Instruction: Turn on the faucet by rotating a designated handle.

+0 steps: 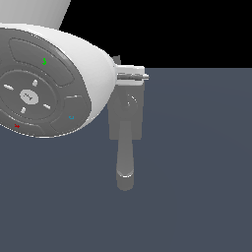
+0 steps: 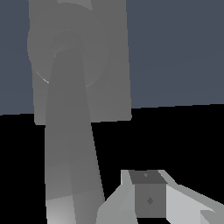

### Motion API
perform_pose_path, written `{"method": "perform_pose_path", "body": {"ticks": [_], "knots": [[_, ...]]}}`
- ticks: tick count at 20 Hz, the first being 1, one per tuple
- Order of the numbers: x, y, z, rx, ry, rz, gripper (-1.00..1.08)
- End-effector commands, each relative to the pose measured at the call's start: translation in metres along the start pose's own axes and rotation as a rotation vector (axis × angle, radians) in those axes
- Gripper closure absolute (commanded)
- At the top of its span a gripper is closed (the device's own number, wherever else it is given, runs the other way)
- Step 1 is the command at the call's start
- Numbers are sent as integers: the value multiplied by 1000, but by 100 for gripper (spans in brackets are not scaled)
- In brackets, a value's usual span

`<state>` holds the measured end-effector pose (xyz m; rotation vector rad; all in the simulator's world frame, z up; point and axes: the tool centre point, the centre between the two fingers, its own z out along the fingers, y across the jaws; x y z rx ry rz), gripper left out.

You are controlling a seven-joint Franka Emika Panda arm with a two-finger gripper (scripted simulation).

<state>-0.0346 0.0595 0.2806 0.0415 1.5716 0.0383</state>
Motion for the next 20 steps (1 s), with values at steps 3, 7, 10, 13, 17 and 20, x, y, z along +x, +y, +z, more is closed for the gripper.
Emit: {"method": "perform_pose_path", "body": {"ticks": [3, 7, 10, 13, 17, 20], "knots": [[-8, -17, 2, 4, -6, -2, 108], [-13, -31, 3, 2, -5, -10, 108], [-17, -41, 3, 1, -4, -15, 108], [-21, -50, 4, -1, -3, -20, 108], [-27, -63, 4, -3, -1, -28, 108], [-9, -58, -1, 27, -50, 52, 108]]}}
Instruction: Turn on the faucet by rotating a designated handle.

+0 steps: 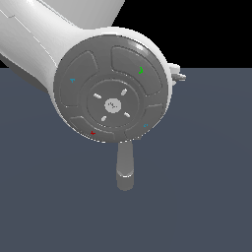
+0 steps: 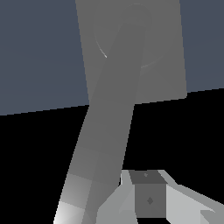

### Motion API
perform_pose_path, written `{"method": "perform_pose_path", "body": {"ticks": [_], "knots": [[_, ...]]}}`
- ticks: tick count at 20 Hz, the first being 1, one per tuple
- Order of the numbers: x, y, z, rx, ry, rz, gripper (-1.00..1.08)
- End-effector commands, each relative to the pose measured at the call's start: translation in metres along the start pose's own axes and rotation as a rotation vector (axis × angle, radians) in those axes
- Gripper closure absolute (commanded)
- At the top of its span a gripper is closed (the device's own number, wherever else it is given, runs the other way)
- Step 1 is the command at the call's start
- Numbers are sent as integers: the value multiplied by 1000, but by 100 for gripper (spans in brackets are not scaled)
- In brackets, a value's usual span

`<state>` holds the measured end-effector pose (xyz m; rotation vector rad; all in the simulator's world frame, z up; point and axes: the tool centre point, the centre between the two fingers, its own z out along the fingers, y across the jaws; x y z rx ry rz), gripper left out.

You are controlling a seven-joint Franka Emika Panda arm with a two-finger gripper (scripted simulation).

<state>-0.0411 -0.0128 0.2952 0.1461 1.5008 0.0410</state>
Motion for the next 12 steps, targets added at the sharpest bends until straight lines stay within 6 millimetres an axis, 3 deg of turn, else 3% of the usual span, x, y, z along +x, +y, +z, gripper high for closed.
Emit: {"method": "perform_pose_path", "body": {"ticks": [1, 12], "knots": [[4, 3, 0, -29, 9, 3, 108], [6, -27, 7, -48, 37, -45, 108]]}}
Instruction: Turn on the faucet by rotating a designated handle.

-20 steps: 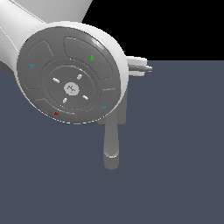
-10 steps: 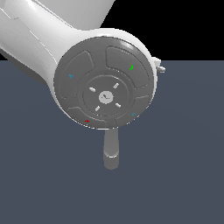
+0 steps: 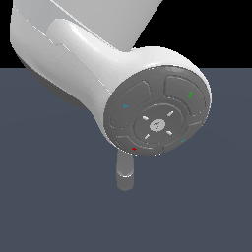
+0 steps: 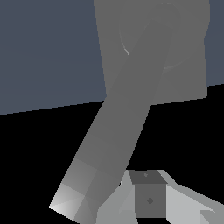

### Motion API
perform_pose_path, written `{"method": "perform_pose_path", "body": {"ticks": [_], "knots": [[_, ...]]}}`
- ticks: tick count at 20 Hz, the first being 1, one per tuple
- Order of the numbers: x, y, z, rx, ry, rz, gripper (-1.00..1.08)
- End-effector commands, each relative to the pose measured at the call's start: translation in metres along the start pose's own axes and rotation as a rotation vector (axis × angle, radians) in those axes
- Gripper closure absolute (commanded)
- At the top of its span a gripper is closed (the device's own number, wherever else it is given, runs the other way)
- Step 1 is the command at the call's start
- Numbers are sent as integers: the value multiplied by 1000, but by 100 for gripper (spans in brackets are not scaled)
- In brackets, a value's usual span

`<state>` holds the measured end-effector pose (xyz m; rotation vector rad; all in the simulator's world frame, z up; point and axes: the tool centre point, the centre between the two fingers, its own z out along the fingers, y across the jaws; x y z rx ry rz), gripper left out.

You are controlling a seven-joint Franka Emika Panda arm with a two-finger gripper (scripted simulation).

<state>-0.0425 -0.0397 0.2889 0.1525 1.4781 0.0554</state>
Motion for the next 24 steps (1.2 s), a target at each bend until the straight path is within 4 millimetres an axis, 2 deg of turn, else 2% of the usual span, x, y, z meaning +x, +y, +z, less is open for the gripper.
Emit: {"method": "perform_pose_path", "body": {"ticks": [1, 14, 15, 16, 24], "knots": [[3, -2, 7, -44, 62, -63, 108], [2, -34, 14, -63, 90, -113, 108], [-1, -27, 24, -43, 4, -67, 108], [-18, -36, 14, -36, -30, -49, 108], [7, -55, 14, -46, 17, -73, 108]]}}
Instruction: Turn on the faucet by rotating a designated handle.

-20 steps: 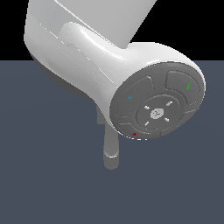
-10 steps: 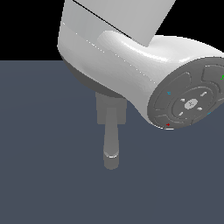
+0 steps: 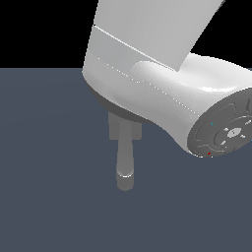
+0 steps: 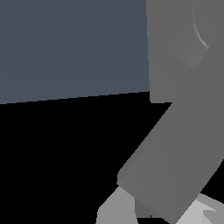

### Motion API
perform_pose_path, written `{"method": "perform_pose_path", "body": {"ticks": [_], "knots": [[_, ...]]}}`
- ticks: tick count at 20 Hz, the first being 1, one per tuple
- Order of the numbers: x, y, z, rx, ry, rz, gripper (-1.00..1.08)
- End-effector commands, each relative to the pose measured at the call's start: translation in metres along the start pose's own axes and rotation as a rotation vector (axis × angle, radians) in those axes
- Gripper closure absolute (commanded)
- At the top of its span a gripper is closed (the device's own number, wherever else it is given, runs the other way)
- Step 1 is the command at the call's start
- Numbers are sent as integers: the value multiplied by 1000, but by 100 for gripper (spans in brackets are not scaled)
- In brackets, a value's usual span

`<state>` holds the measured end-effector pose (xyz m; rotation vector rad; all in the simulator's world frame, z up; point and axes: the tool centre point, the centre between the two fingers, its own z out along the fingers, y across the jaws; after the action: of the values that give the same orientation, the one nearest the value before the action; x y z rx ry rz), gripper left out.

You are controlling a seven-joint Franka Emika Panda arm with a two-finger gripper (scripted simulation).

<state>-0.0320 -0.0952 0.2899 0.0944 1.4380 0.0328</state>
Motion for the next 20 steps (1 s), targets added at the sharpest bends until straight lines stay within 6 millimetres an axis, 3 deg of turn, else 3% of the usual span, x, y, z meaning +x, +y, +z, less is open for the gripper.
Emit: {"method": "perform_pose_path", "body": {"ticks": [1, 12, 14, 15, 20], "knots": [[18, -2, -1, -22, 64, -26, 108], [53, -28, -4, -39, 128, -60, 108], [55, -30, -4, -40, 132, -62, 108], [46, -31, -4, -29, 104, -57, 108], [64, -36, -6, -32, 111, -58, 108]]}}
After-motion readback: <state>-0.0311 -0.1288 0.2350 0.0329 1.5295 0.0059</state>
